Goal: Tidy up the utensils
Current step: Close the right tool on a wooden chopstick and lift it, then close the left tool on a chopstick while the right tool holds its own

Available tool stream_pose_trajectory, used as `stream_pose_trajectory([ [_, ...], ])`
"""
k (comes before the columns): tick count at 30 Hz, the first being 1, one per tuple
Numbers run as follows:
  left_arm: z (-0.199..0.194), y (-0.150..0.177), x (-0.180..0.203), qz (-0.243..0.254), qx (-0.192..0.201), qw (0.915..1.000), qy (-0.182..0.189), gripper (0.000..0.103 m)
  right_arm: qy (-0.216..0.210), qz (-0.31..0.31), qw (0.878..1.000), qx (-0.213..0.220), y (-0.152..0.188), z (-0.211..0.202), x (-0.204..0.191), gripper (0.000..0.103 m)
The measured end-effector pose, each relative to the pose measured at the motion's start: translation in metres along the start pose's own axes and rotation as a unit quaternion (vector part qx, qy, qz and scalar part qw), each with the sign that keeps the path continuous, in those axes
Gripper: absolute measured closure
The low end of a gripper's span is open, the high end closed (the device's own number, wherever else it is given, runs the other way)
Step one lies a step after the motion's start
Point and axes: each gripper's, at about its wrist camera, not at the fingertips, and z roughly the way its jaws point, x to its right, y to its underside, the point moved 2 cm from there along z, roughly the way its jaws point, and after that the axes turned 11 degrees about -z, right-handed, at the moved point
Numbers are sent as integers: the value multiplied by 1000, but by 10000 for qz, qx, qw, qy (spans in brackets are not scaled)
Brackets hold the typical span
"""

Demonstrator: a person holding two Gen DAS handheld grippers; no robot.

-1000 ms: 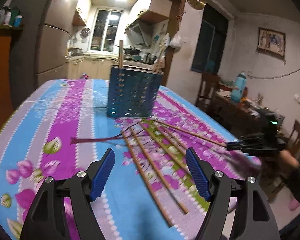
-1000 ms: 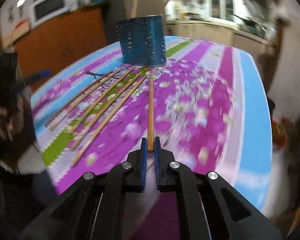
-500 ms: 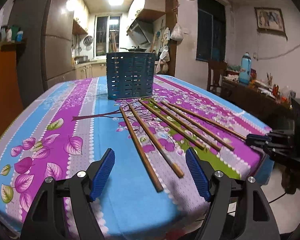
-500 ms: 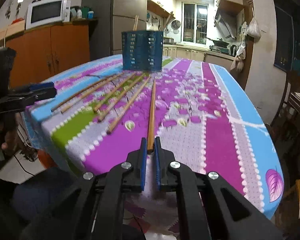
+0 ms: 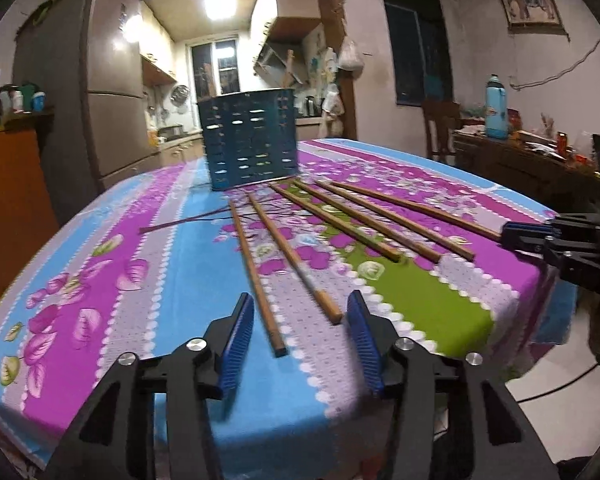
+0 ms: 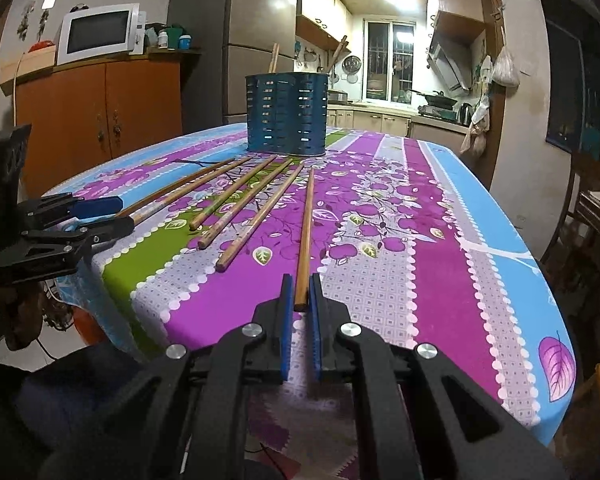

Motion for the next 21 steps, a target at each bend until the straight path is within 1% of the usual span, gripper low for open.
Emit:
stream_pose_trajectory([
  [2,-3,2,-4,-79,16,10000,-22,59,-33,82,10000,2,0,-1,-1,97],
  [4,-5,3,-6,-106,39,9999,-48,67,-52,98,9999,18,0,-2,-4,97],
  [6,-7,3,-7,-107,48,9999,-60,70,-67,131,9999,31,0,-3,-8,97],
  [12,-16,7,-9,-154,110,9998,-42,70,-43,183,9998,48,1,-3,-9,97],
  [17,-22,11,-12,15,114,9994,-332,70,-39,165,9999,4,1,-4,-8,97],
  [19,-21,9,-14,52,95,9991,-413,75,-9,153,9999,-11,1,-4,-9,97],
  [21,-20,10,-16,53,137,9989,-437,75,18,161,9999,-7,1,-4,-9,97],
])
